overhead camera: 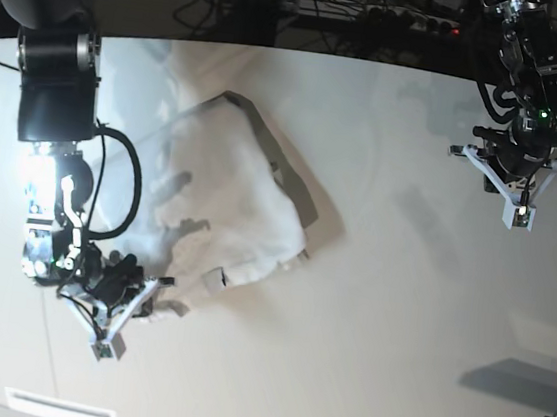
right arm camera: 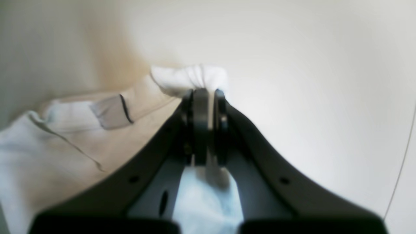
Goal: Fold the T-shirt properly
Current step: 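Grasp the shirt's hem corner with the right gripper and drag it to square the shirt, then lower the left gripper to the shirt's side edge and push it inward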
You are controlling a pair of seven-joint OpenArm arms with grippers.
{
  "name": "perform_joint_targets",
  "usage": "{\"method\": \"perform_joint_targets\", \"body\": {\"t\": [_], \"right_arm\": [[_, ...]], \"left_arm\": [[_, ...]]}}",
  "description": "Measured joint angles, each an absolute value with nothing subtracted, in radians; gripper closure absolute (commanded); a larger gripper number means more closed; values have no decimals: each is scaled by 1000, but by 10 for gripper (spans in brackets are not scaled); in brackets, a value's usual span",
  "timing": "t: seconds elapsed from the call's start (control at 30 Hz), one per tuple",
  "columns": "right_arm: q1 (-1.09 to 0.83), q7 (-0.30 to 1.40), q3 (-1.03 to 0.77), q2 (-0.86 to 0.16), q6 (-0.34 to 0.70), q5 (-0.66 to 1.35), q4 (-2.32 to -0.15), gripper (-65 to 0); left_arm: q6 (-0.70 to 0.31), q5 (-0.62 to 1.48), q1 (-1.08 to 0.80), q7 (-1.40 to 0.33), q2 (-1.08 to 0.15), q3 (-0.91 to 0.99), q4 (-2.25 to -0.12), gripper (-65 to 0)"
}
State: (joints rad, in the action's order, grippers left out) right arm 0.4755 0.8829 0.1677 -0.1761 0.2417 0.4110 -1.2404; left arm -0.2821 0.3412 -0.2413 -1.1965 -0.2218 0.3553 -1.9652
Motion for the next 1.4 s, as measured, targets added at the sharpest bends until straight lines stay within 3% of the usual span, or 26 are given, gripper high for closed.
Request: {"method": "perform_joint_targets", "body": {"t": [0.37, 0.67, 0.77, 1.0, 1.23, 1.4], "right_arm": [[481, 814, 168, -176, 242, 413, -1157, -16], [482, 759, 168, -177, 237, 411, -1116, -218], [495, 726, 168, -176, 206, 412, -1116, -218], [455, 624, 170, -209, -6, 411, -1323, -218], [304, 625, 171, -246, -20, 416, -1477, -218], [228, 619, 178, -289, -16, 418, -1479, -218]], "left_arm": [[-282, 344, -241, -1196, -222, 355, -1965, 0], [-282, 344, -242, -1196, -221, 355, -1965, 0], [-282, 344, -242, -1196, -221, 355, -1965, 0], [-281, 336, -242, -1195, -221, 276, -1966, 0], [-286, 347, -196, -1105, -188, 54, -1966, -20], [-286, 350, -125, -1102, -94, 110, -1966, -37]]}}
